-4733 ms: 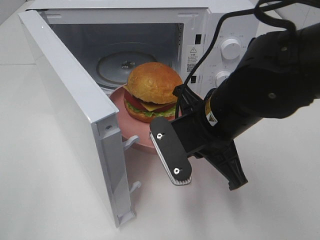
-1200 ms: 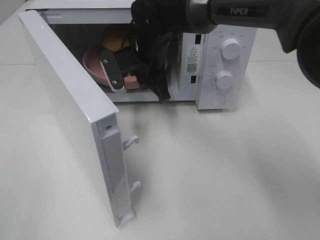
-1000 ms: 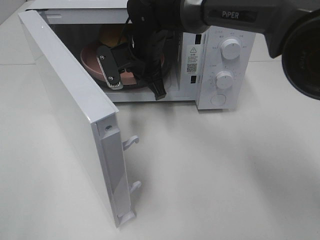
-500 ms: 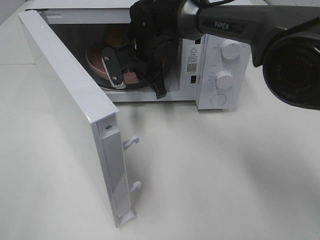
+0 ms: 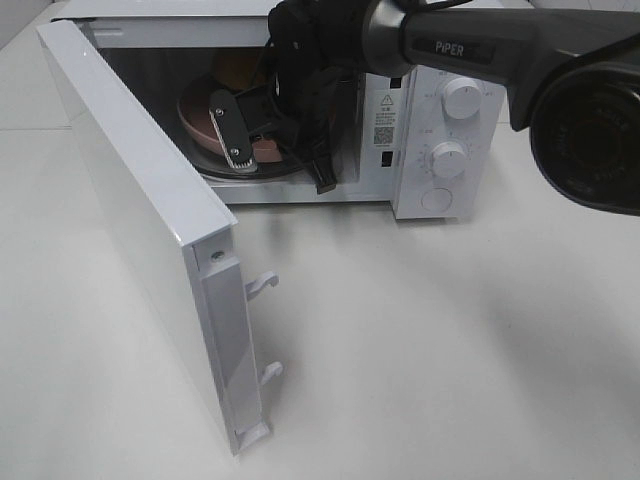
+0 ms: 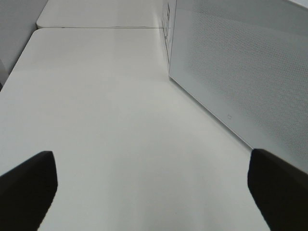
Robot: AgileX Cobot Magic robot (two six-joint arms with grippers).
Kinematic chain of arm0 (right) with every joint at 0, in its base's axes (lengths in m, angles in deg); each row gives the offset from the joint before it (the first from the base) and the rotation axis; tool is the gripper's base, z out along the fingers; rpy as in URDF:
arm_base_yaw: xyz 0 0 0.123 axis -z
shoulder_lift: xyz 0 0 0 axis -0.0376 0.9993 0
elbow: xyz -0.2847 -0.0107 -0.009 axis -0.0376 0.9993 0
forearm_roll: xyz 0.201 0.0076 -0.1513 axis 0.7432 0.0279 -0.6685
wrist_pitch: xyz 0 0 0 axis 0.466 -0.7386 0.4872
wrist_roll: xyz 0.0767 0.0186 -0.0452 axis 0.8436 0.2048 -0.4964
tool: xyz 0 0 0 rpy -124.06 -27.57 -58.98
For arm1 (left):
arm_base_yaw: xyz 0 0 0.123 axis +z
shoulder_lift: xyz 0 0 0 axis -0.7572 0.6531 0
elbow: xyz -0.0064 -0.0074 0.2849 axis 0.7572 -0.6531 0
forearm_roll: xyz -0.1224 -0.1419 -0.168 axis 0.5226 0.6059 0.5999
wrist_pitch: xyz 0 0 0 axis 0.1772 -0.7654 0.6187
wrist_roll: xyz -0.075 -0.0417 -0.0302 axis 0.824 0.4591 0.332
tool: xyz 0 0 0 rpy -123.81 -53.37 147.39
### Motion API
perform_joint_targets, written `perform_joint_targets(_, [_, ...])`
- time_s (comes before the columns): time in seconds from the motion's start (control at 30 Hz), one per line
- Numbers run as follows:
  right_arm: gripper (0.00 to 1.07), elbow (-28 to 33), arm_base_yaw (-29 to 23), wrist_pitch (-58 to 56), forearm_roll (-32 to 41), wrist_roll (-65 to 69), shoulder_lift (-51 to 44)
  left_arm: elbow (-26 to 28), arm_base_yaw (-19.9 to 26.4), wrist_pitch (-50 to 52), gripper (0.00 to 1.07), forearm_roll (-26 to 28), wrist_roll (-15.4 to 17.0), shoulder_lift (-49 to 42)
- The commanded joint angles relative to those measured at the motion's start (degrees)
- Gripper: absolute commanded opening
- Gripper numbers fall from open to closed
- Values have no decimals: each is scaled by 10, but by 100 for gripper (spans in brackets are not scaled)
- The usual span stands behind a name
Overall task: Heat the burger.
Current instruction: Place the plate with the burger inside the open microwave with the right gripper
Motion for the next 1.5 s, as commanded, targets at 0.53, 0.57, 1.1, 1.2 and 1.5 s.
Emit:
perform_joint_targets(0.53, [0, -11, -6, 50, 23, -10, 4, -1, -3, 4, 105, -1, 3, -10])
perform_joint_targets(0.57, [0, -11, -6, 50, 23, -11, 4, -1, -3, 4, 105, -1, 3, -10])
perform_joint_targets(1.1, [1, -11, -6, 48, 25, -11, 4, -1, -3, 4, 105, -1, 3, -10])
perform_joint_targets(1.2, [3, -11, -6, 48, 38, -10, 4, -1, -3, 4, 105, -1, 3, -10])
perform_joint_targets(1.5, [19, -11, -6, 49, 39, 17, 4, -1, -3, 4, 105, -1, 3, -10])
